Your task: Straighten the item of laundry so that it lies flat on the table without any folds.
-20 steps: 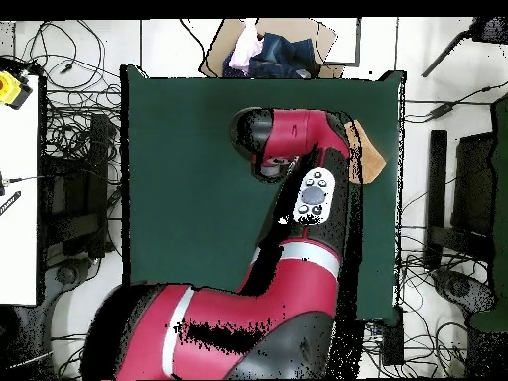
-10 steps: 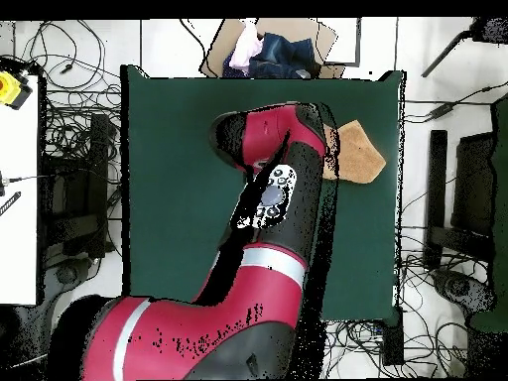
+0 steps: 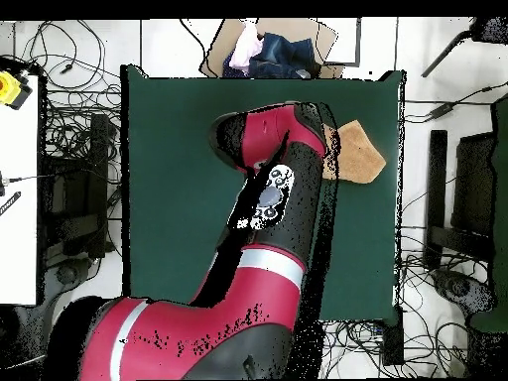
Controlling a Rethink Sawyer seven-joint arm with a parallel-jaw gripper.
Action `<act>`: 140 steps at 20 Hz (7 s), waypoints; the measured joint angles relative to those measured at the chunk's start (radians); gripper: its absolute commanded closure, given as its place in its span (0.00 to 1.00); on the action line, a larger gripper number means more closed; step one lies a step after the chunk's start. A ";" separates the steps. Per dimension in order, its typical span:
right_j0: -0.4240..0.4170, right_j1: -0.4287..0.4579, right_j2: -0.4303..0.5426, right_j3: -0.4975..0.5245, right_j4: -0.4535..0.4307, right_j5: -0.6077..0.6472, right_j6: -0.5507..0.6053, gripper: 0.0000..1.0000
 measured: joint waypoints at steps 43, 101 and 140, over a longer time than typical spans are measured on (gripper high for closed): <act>-0.161 -0.329 0.264 0.281 0.278 -0.484 0.000 0.00; -0.130 0.102 0.184 -0.093 0.271 -0.468 0.000 0.00; -0.076 -0.353 0.183 0.150 0.283 -0.409 0.000 0.00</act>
